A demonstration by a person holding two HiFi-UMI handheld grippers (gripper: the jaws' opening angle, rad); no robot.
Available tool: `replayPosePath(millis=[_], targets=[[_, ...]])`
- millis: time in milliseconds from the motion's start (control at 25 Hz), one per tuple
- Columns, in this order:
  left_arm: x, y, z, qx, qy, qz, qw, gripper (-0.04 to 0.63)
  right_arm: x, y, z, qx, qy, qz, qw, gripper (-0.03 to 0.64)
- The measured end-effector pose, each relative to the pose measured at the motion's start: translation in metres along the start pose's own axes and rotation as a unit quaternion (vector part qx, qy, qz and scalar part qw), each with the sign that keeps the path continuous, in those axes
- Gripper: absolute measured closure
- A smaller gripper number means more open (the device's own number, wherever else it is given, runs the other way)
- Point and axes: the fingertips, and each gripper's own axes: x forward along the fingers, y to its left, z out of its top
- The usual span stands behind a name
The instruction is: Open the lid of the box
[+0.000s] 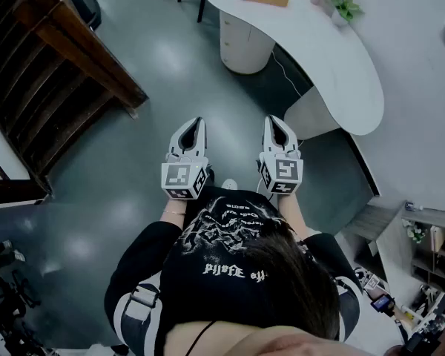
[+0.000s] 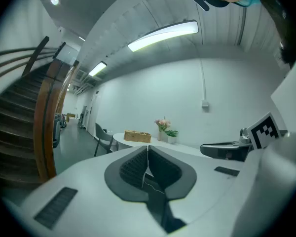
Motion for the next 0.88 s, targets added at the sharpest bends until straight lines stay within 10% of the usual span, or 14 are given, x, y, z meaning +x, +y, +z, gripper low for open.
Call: replayPosePath(millis=[880], targets=[[0.084, 0.037, 0.005, 0.003, 0.004, -0.047, 0.9989, 0.568, 0.059, -0.025, 0.010, 0.031, -0.009, -0.030, 0.999, 0.591]])
